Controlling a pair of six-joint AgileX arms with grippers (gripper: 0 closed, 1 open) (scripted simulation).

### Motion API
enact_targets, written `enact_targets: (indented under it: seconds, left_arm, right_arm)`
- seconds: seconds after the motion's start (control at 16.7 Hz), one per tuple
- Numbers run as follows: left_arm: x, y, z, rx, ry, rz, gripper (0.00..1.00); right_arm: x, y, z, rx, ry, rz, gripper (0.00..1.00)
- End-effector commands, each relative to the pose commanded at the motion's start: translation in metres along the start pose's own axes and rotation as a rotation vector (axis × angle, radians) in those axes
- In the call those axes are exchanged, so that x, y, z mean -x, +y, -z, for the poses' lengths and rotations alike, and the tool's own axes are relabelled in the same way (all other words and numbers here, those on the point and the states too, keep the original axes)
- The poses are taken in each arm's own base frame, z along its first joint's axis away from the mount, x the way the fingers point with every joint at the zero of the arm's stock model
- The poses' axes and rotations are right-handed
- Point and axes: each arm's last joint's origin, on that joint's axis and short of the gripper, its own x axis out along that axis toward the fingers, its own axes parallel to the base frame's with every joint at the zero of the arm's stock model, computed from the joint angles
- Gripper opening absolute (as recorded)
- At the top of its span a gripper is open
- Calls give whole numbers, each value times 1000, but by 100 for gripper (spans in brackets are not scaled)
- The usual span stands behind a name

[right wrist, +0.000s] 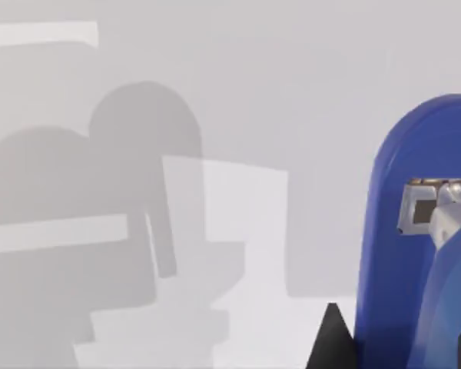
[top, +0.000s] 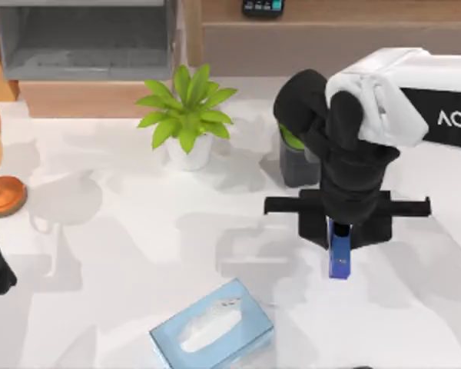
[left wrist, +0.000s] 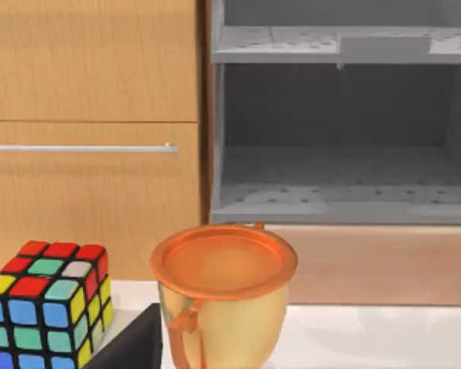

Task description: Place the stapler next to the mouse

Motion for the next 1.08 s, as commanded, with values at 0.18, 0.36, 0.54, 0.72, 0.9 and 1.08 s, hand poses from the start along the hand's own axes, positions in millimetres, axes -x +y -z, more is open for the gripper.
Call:
enact_targets:
  seconds: [0.18,0.36,0.54,0.72,0.9,1.08]
  left_arm:
    - [0,0,0,0,0,0,100]
    - [0,0,0,0,0,0,100]
    - [0,0,0,0,0,0,100]
    - [0,0,0,0,0,0,100]
    - [0,0,0,0,0,0,100]
    - [0,0,0,0,0,0,100]
  right_arm:
    - [2,-5,-7,-41,-41,-9,0]
    - [4,-8,-11,-69,-73,-22,0]
    - [6,-8,-13,-73,-90,-39,0]
    - [8,-4,-10,-52,-90,-56,0]
    - [8,1,-5,-15,-77,-67,0]
    - [4,7,1,27,-51,-66,0]
